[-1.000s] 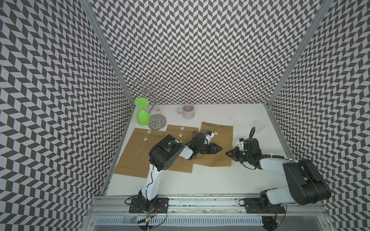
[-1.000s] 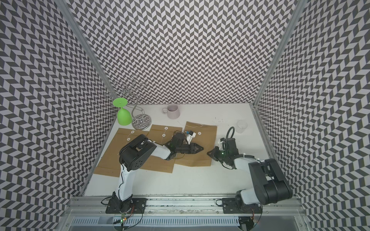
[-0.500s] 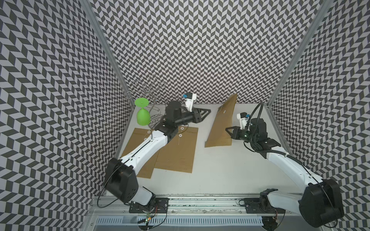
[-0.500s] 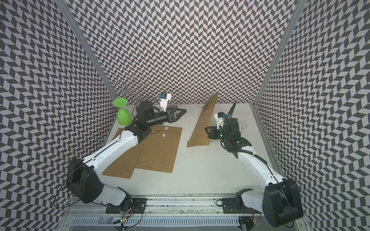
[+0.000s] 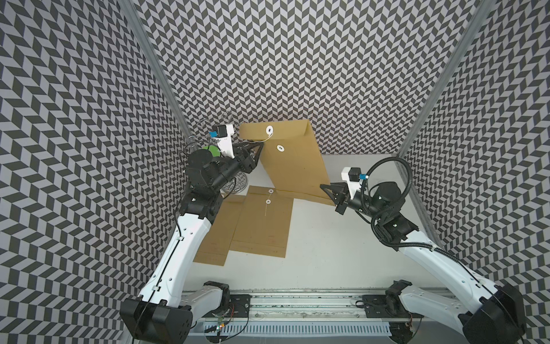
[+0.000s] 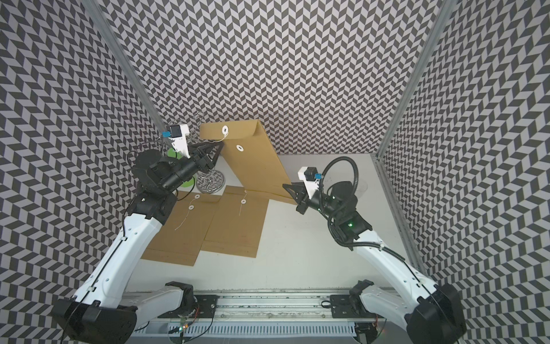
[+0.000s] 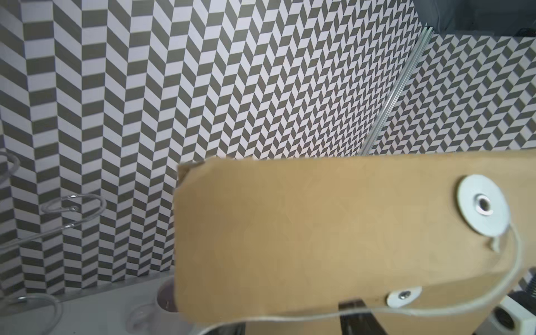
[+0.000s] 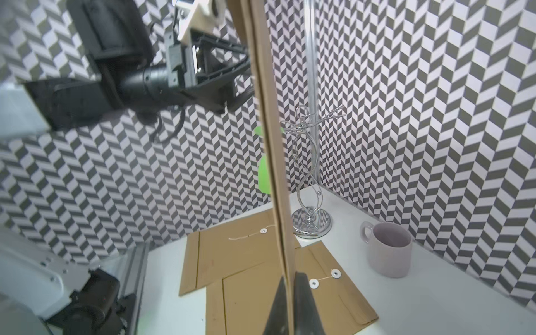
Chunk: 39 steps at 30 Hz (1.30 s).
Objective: Close the mouth of the file bag
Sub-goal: Pick up the file bag from the center of the board.
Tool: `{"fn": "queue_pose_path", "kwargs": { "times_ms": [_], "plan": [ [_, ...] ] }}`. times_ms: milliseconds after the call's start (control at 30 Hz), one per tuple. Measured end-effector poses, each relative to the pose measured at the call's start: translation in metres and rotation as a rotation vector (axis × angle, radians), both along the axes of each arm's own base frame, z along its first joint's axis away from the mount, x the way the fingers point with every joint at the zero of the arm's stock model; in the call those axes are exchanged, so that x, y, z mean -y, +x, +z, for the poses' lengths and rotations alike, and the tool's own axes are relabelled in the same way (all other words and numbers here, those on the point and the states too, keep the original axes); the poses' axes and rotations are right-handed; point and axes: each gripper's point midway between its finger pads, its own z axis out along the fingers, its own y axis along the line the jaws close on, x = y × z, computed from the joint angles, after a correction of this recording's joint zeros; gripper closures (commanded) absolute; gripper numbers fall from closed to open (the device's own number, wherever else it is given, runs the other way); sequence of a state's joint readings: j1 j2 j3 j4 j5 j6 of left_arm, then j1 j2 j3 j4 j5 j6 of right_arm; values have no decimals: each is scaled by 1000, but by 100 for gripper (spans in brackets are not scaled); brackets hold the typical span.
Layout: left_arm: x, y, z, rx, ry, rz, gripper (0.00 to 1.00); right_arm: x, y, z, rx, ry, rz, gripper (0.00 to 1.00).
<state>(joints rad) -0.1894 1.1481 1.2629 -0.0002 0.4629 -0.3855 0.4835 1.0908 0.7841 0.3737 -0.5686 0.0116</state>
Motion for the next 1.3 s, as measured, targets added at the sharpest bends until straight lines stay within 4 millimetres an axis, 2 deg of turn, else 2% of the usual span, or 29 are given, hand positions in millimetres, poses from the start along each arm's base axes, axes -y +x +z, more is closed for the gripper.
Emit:
{"fn": "queue_pose_path", "kwargs": {
  "times_ms": [167, 267, 367, 567, 800, 967, 1133, 1300],
  "plan": [
    [-7, -24, 29, 121, 88, 31, 47, 17, 21, 0, 10, 24, 29, 100],
    [-8, -42, 38, 183, 136, 23, 47, 31, 26, 14, 31, 54, 41, 100],
    [-5, -50, 44, 213, 178, 0, 47, 39, 25, 31, 79, 78, 51, 100],
    [12, -58, 50, 238, 206, -119, 46, 44, 12, 49, 118, 119, 118, 100],
    [12, -41, 44, 225, 190, -150, 43, 39, -10, 60, 117, 142, 265, 100],
    [20, -42, 46, 251, 171, -222, 44, 38, -32, 70, 148, 162, 357, 100],
    [34, -64, 53, 319, 141, -365, 49, 37, -44, 76, 147, 187, 430, 100],
    [58, -91, 41, 346, 97, -563, 52, 36, -45, 75, 81, 242, 494, 100]
  ]
}}
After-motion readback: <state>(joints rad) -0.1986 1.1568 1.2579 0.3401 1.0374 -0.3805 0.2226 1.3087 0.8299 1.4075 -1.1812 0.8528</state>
